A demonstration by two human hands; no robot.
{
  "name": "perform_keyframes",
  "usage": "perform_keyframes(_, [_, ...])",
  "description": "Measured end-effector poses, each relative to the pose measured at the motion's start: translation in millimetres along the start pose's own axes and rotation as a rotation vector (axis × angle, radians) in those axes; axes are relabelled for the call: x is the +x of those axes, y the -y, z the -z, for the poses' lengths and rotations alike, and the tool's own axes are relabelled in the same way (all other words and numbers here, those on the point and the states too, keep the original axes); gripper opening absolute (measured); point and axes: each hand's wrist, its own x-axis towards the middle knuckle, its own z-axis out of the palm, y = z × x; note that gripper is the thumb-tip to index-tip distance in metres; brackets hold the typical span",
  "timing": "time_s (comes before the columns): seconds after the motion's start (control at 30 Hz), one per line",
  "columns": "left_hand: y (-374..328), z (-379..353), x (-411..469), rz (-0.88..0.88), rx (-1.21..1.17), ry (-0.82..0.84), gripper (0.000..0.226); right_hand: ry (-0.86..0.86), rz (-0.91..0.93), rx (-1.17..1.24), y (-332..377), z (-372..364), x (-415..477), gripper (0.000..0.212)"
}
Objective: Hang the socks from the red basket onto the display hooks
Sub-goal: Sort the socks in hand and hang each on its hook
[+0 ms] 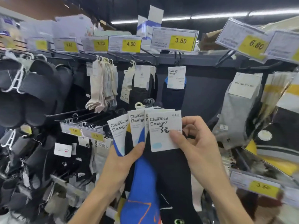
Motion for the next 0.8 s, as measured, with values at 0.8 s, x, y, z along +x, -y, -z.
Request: perform_keyframes(0.8, [34.0, 68.7, 102.3, -0.014, -0.006, 0.391, 0.042, -0.053, 0.124, -0.596, 55.9, -54.2, 69.4, 0.009])
